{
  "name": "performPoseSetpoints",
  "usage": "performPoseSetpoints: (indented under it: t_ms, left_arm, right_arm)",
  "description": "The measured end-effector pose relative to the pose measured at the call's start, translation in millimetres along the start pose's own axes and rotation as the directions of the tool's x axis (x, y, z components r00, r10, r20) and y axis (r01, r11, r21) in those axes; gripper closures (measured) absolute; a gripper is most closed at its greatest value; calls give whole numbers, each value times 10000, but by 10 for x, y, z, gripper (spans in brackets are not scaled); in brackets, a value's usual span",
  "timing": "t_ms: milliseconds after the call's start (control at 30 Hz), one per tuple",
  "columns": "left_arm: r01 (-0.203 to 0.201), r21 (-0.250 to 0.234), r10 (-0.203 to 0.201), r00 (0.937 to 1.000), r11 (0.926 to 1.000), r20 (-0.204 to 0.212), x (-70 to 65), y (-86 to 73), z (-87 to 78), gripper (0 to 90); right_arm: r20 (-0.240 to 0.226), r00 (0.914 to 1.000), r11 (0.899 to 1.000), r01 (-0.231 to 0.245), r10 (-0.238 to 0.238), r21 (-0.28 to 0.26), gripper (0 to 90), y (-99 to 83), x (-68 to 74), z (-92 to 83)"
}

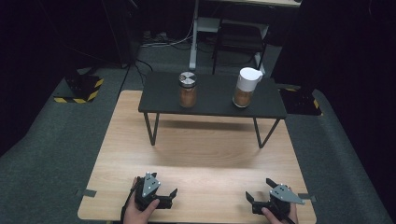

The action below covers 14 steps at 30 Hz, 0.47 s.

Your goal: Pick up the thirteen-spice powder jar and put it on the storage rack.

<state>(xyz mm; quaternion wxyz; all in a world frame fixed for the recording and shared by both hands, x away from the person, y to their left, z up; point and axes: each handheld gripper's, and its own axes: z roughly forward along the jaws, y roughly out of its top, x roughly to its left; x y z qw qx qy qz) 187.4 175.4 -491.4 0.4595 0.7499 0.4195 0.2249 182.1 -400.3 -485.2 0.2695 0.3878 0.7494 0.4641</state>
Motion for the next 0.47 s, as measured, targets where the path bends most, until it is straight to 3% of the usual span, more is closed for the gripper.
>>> performPoseSetpoints:
  t_ms: [467]
  left_arm:
    - [27,151,-26,10000,9999,-76,-17,34,25,6]
  right_arm:
    - [-29,9999,9994,-164,163,-320,2,-40,-13,11]
